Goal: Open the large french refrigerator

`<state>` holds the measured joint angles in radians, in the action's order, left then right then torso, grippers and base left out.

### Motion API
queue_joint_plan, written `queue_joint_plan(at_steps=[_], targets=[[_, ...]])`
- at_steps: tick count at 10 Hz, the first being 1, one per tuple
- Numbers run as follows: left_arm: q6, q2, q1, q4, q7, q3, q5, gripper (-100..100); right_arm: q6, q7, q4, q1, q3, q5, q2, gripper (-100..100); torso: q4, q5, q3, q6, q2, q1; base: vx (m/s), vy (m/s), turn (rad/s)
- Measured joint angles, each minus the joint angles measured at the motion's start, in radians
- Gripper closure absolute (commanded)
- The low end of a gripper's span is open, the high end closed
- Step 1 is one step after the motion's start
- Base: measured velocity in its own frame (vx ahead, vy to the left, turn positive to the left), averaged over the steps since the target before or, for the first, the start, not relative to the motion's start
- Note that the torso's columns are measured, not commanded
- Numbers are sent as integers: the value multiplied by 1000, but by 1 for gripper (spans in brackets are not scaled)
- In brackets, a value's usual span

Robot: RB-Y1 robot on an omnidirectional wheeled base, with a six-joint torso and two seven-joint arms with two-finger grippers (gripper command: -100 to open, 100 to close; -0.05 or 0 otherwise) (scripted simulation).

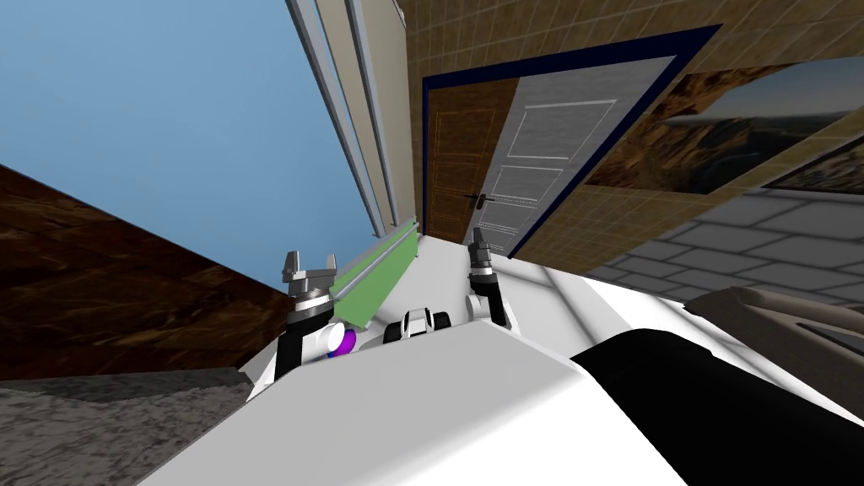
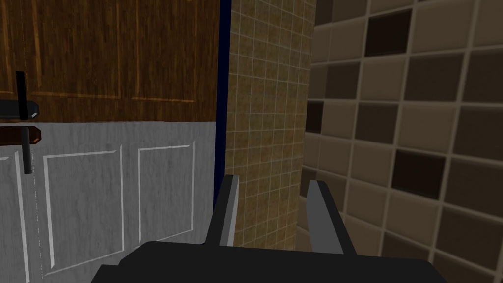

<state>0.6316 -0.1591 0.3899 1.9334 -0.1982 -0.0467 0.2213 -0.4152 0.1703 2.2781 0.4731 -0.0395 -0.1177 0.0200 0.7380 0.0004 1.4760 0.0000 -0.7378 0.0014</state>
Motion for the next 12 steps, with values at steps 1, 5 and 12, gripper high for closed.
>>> queue_joint_plan(at_steps=[1, 5, 12], targets=[[12, 0, -12, -29, -5, -7, 11, -100, 0, 0, 0, 0, 0, 0, 0, 0, -1, -1, 2, 0, 2, -2, 176, -71, 22], [56, 0, -43, -123, -22, -23, 41, -100, 0, 0, 0, 0, 0, 0, 0, 0, 1, 0, -2, 0, -4, -1, 108, -76, 10], [133, 15, -115, -312, -46, -53, 95, -100, 0, 0, 0, 0, 0, 0, 0, 0, 0, -1, -1, 0, -2, -3, 117, -70, 12]])
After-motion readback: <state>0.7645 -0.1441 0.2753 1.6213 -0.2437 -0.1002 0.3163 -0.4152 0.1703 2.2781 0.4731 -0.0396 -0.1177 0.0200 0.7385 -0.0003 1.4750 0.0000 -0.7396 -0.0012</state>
